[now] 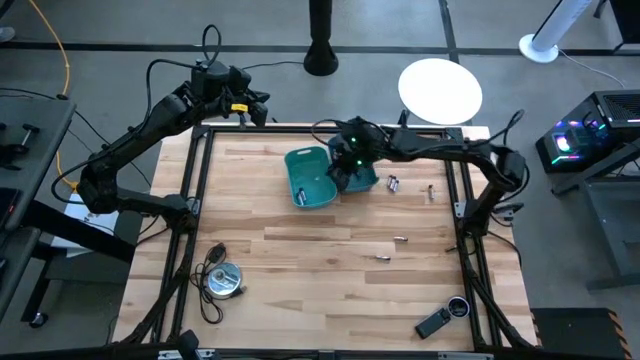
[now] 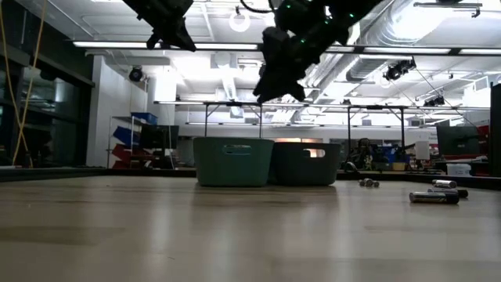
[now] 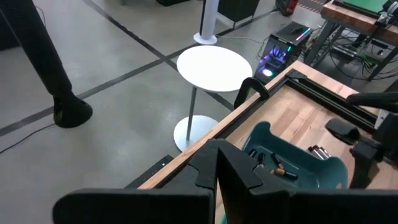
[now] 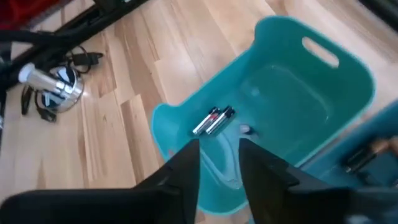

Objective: Sort batteries
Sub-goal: Put the silver battery into the green bin

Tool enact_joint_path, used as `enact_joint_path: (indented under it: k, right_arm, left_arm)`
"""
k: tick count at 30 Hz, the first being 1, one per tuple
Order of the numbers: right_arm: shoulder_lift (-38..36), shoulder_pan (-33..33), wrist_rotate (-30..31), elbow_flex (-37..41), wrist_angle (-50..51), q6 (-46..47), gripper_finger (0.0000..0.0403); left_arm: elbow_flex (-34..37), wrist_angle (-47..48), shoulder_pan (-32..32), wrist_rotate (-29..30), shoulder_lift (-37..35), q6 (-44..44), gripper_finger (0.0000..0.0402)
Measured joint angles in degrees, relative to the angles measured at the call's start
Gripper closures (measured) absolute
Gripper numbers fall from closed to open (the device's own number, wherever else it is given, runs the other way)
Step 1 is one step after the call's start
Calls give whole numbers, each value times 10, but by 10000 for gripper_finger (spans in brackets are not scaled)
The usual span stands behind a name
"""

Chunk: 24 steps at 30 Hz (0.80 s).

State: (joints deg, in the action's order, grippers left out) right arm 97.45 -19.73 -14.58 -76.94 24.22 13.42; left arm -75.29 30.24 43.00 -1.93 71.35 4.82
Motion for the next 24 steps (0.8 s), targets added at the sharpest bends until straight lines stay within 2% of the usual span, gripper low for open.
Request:
enact_joint_path:
  k: [5, 8, 10, 15, 19, 24]
  right_arm:
    - [-10, -1, 10, -54, 139, -38, 261]
    - [-44, -1, 63, -34, 248, -39, 258]
    - [-82, -2, 96, 7, 291, -10, 257]
    - [-202, -18, 164, 153, 325, 180, 257]
    - [-275, -48, 185, 270, 371, 346, 257]
    - [-301, -96, 187, 383, 333, 438, 257]
  left_arm:
    - [0, 1, 0, 0, 0, -2, 401]
    - [0, 3, 0, -1, 0, -8, 401]
    - [0, 3, 0, -1, 0, -15, 401]
    - [0, 3, 0, 0, 0, -20, 401]
    - [0, 3, 0, 0, 0, -19, 401]
    - [0, 2, 0, 0, 0, -19, 402]
